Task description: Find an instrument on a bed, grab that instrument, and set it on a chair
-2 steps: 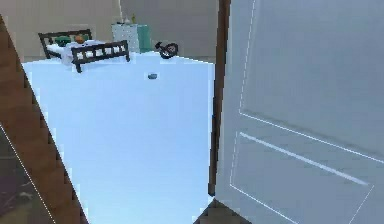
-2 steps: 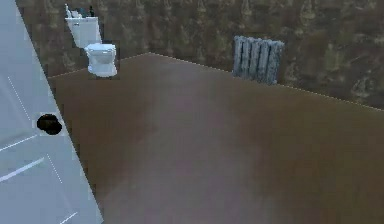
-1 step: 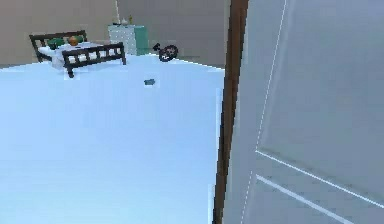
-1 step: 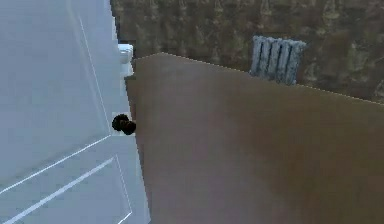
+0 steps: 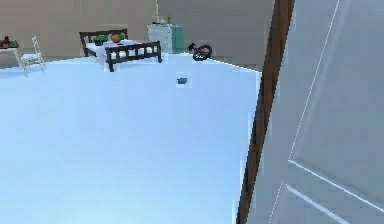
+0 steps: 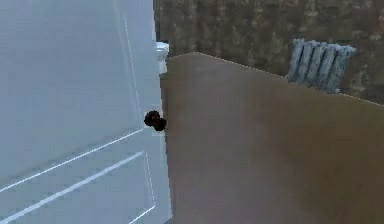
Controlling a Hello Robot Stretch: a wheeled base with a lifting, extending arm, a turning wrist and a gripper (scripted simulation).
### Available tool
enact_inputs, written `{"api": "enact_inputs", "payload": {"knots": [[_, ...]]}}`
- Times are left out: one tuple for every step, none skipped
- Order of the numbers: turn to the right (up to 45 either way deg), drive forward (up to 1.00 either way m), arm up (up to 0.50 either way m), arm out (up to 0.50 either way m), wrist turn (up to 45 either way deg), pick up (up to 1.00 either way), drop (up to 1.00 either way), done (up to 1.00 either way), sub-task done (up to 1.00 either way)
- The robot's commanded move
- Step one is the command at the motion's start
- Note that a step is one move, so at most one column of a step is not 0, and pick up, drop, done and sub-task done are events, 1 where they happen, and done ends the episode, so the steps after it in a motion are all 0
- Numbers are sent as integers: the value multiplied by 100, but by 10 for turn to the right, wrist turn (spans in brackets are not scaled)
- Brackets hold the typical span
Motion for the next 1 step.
{"api": "enact_inputs", "payload": {"knots": [[0, 50, 0, 0, 0, 0, 0, 0, 0]]}}
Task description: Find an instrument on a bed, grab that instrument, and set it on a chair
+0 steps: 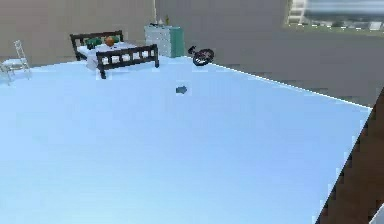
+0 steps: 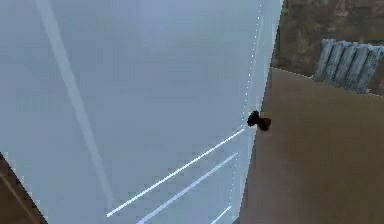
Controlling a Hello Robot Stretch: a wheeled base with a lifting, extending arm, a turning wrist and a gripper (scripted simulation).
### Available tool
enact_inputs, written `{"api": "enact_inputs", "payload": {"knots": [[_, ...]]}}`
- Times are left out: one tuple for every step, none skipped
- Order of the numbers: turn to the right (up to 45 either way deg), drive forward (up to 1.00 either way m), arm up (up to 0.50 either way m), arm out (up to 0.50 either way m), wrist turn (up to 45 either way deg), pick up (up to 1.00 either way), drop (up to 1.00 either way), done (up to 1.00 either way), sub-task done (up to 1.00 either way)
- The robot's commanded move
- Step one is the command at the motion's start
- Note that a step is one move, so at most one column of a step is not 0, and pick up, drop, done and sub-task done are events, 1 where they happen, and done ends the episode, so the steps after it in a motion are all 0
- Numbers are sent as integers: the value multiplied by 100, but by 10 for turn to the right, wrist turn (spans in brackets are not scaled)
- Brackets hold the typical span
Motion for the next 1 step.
{"api": "enact_inputs", "payload": {"knots": [[-300, 0, 0, 0, 0, 0, 0, 0, 0]]}}
